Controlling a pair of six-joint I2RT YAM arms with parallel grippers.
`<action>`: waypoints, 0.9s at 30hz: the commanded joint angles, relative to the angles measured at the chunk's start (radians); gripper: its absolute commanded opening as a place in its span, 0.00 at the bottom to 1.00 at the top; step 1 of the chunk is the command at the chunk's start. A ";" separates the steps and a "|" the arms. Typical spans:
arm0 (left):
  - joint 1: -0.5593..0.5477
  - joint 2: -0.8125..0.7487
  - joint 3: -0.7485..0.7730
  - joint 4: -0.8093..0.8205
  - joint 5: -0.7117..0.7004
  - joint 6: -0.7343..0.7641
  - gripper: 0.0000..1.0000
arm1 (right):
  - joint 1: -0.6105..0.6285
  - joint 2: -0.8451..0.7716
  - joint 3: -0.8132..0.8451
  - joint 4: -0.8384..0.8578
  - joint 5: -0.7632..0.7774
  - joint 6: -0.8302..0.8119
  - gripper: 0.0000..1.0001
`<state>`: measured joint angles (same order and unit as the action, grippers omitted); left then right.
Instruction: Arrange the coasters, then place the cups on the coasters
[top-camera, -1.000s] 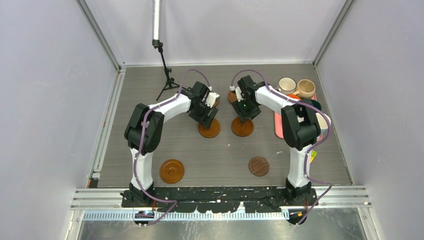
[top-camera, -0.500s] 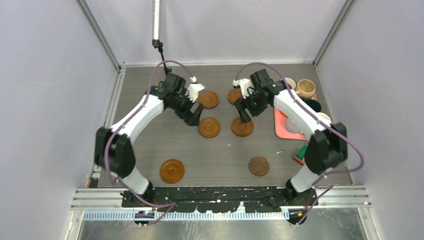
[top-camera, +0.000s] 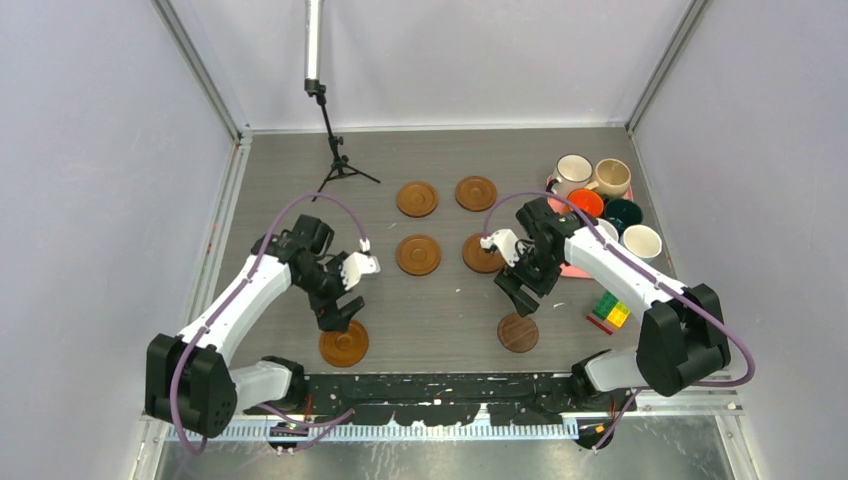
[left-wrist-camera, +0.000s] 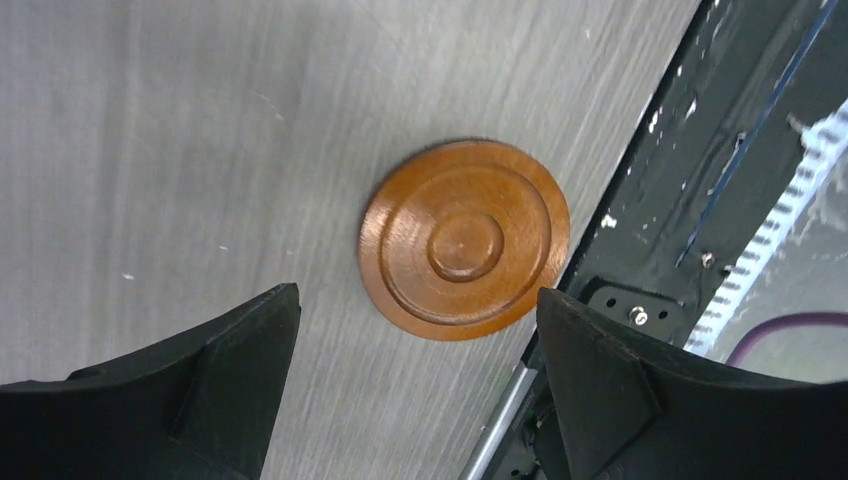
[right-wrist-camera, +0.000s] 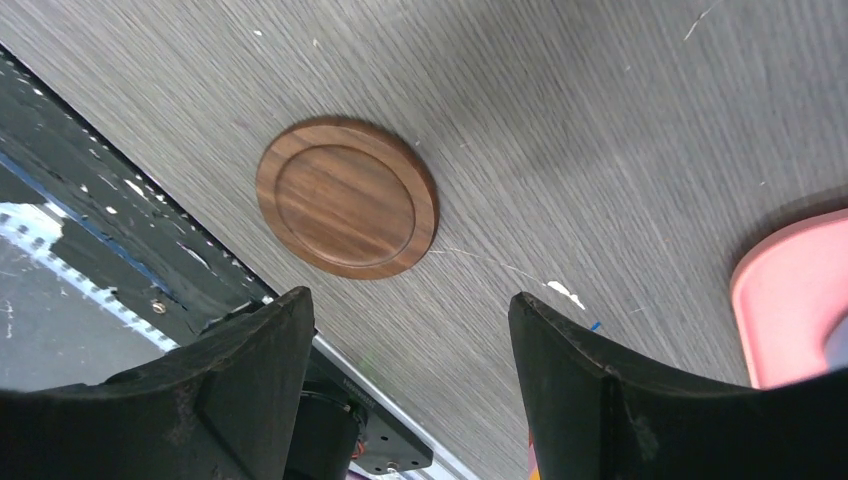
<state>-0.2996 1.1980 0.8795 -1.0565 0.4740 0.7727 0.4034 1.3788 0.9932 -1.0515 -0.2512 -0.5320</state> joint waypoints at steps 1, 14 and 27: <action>0.003 -0.036 -0.082 0.006 -0.024 0.135 0.89 | -0.004 -0.014 -0.041 0.069 0.058 -0.017 0.75; -0.071 0.082 -0.154 0.200 -0.149 0.090 0.81 | -0.003 0.049 -0.138 0.209 0.144 -0.007 0.71; -0.283 0.162 -0.193 0.345 -0.251 0.027 0.76 | 0.021 0.095 -0.203 0.289 0.149 0.032 0.64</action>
<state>-0.5430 1.3205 0.6735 -0.7921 0.2264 0.8307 0.4084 1.4715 0.8070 -0.8146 -0.1127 -0.5205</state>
